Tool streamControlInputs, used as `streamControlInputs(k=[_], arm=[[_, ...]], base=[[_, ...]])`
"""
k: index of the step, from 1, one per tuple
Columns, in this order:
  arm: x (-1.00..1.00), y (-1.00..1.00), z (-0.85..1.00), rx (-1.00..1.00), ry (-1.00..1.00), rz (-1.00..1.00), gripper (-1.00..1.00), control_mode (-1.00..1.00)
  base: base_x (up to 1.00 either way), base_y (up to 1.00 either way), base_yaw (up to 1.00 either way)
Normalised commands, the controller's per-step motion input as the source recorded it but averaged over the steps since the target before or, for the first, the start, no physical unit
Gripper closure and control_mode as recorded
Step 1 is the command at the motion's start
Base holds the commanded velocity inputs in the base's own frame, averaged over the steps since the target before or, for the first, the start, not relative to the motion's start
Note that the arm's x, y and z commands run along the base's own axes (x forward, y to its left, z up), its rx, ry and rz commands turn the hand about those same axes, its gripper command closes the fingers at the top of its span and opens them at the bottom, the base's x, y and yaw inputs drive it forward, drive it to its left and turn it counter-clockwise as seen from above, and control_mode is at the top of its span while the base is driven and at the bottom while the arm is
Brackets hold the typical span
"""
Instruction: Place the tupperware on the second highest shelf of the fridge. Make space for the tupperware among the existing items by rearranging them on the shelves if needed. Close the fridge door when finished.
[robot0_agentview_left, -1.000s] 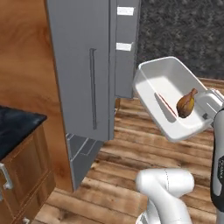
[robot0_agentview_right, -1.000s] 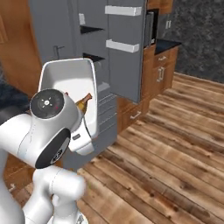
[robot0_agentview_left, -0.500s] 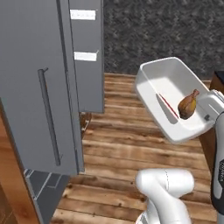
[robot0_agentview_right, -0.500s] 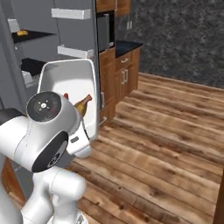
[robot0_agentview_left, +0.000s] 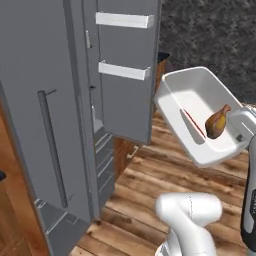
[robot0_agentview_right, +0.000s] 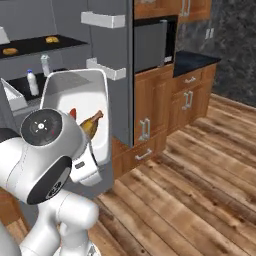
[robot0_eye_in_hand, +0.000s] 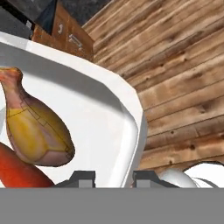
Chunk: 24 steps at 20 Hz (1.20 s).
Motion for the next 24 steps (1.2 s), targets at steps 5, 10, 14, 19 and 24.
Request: streamControlInputs(k=[5,10,14,19,24], arm=[[0.0,0.0,0.0,0.0,0.0,0.0,1.0,1.0],[0.0,0.0,0.0,0.0,0.0,0.0,1.0,1.0],[0.0,0.0,0.0,0.0,0.0,0.0,1.0,1.0],[0.0,0.0,0.0,0.0,0.0,0.0,1.0,1.0],[0.0,0.0,0.0,0.0,0.0,0.0,1.0,1.0]], base=[[0.57,-0.54,0.7],[0.71,-0.35,0.68],[0.82,-0.27,0.66],[0.97,-0.14,0.53],[0.86,-0.32,0.3]])
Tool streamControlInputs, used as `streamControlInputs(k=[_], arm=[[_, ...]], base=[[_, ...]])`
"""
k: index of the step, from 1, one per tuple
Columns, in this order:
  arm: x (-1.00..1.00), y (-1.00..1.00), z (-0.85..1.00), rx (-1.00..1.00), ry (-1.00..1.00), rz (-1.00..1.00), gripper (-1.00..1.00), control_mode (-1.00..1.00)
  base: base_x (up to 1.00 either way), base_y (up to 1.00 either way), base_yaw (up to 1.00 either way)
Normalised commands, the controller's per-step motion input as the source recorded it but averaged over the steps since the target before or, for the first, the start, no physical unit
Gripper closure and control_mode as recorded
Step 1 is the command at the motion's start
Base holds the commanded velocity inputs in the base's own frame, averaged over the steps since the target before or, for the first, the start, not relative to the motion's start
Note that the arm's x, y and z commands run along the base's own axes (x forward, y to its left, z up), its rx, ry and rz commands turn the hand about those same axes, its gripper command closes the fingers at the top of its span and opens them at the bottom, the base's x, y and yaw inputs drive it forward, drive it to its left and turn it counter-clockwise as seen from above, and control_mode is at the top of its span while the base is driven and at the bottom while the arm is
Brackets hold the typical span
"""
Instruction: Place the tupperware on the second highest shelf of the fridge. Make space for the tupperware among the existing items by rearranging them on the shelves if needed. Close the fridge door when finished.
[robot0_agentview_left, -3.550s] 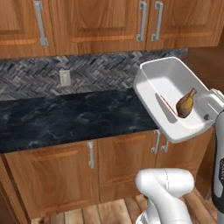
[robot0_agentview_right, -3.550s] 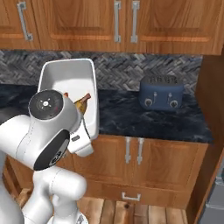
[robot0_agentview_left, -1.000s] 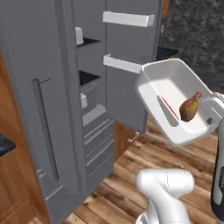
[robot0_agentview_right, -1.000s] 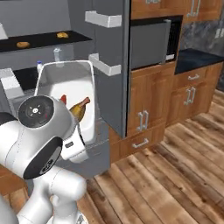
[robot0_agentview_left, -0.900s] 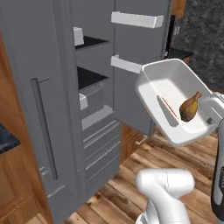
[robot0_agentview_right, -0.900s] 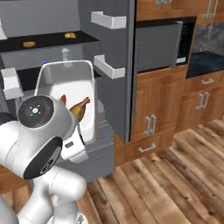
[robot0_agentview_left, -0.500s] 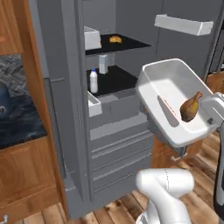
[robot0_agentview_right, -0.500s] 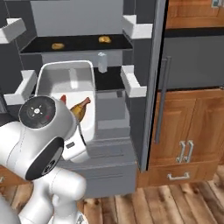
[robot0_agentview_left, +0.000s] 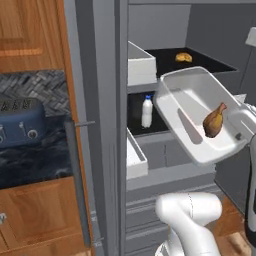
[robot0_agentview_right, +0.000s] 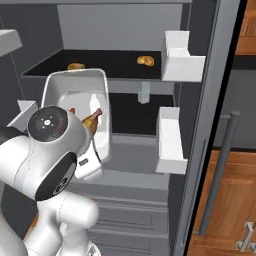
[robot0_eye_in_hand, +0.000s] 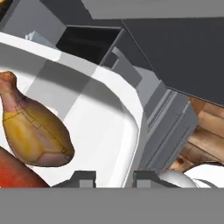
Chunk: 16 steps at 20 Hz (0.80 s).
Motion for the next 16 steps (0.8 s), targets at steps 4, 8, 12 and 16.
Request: streamControlInputs(k=[4,8,12,16], arm=[[0.0,0.0,0.0,0.0,0.0,0.0,1.0,1.0],[0.0,0.09,-0.13,-0.03,-0.03,0.0,1.0,-1.0],[0.0,0.19,-0.57,-0.1,-0.07,0.0,1.0,-1.0],[0.0,0.03,-0.56,-0.02,0.0,0.03,1.0,-1.0]], base=[[0.56,-0.06,0.05],[0.01,0.22,0.0],[0.0,0.0,0.0],[0.0,0.0,0.0]])
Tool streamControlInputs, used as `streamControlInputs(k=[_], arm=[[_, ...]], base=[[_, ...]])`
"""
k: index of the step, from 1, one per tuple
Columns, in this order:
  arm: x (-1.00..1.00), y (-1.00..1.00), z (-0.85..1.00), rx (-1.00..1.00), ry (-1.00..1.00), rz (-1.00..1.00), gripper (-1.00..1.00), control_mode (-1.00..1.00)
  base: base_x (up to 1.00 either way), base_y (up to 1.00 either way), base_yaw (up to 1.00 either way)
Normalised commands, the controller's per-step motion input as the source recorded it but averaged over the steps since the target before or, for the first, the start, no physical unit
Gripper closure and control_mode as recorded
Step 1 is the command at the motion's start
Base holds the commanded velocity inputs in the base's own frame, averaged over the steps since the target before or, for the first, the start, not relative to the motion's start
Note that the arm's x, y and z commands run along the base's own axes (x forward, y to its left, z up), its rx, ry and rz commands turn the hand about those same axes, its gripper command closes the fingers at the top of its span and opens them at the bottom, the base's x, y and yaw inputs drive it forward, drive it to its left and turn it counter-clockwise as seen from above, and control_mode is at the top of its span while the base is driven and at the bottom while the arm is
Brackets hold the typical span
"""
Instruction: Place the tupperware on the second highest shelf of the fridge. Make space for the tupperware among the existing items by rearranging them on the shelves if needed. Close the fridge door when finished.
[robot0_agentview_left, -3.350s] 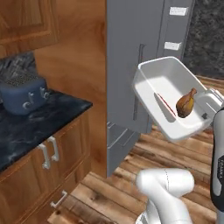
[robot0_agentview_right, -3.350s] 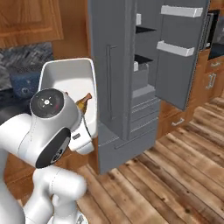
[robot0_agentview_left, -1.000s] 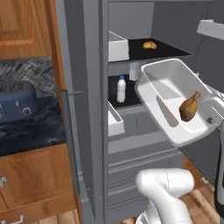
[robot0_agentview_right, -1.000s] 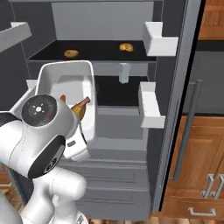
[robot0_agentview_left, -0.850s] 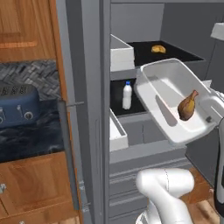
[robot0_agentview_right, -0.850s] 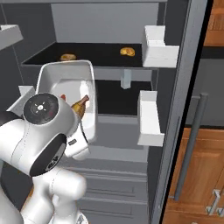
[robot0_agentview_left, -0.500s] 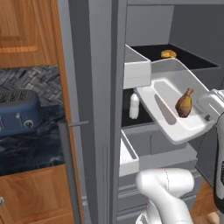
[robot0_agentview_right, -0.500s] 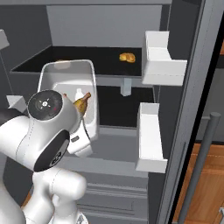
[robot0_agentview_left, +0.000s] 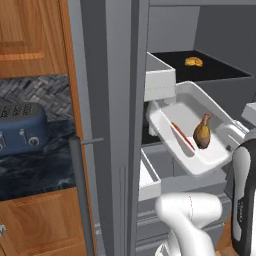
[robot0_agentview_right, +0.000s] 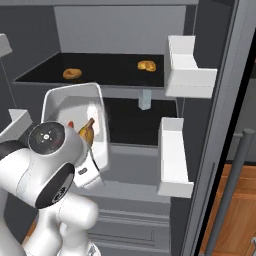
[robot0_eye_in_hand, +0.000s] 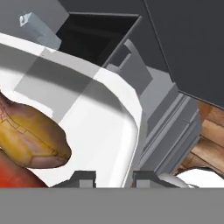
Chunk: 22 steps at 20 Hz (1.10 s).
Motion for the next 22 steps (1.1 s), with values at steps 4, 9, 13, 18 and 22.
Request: streamControlInputs(k=[4,9,13,18,22], arm=[[0.0,0.0,-0.54,0.0,0.09,0.1,1.0,-1.0],[0.0,0.01,-0.4,0.0,0.16,0.16,1.0,-1.0],[0.0,-0.01,-0.28,-0.02,0.0,-0.31,1.0,-1.0],[0.05,-0.08,-0.14,0.0,-0.01,-0.63,1.0,-1.0],[0.38,-0.34,-0.07,0.02,0.0,-0.42,1.0,-1.0]], base=[[0.0,0.0,0.0],[0.0,0.0,0.0],[0.0,0.0,0.0],[0.0,0.0,0.0],[0.0,0.0,0.0]])
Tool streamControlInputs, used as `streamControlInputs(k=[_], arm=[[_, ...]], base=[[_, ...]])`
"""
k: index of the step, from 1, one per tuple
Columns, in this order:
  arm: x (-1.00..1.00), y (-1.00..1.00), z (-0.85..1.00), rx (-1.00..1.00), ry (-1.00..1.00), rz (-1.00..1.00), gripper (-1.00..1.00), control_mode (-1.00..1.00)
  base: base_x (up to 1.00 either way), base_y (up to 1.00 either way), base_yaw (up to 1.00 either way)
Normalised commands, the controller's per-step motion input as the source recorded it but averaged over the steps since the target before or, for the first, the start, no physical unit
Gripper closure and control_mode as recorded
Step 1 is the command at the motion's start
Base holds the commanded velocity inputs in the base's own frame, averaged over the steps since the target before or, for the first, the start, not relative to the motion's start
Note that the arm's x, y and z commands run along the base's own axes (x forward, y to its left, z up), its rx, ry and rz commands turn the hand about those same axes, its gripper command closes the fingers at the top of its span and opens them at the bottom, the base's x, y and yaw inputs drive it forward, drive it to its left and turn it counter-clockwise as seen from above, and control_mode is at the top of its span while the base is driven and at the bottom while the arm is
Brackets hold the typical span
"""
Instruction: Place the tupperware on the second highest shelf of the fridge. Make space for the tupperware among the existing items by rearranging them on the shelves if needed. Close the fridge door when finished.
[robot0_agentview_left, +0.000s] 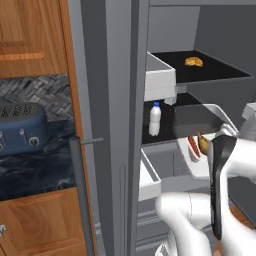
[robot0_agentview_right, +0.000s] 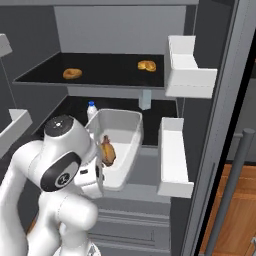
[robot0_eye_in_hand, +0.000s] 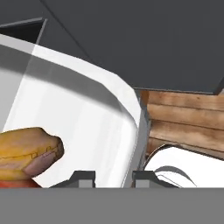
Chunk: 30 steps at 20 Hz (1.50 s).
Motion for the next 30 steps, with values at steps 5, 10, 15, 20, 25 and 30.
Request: streamControlInputs(k=[5,10,15,20,25,30], arm=[[0.64,-0.2,-0.16,0.1,0.0,-0.11,1.0,-1.0],[0.55,-0.01,-0.19,0.04,0.0,-0.01,1.0,-1.0],[0.27,-0.07,-0.26,0.0,0.0,-0.22,1.0,-1.0],[0.42,0.0,-0.1,0.0,0.0,-0.28,1.0,-1.0],[0.59,-0.02,0.0,0.01,0.0,-0.1,1.0,-1.0],[0.46,-0.1,0.0,0.01,0.0,-0.11,1.0,-1.0]], base=[[0.0,0.0,0.0],[0.0,0.0,0.0],[0.0,0.0,0.0],[0.0,0.0,0.0],[0.0,0.0,0.0],[0.0,0.0,0.0]])
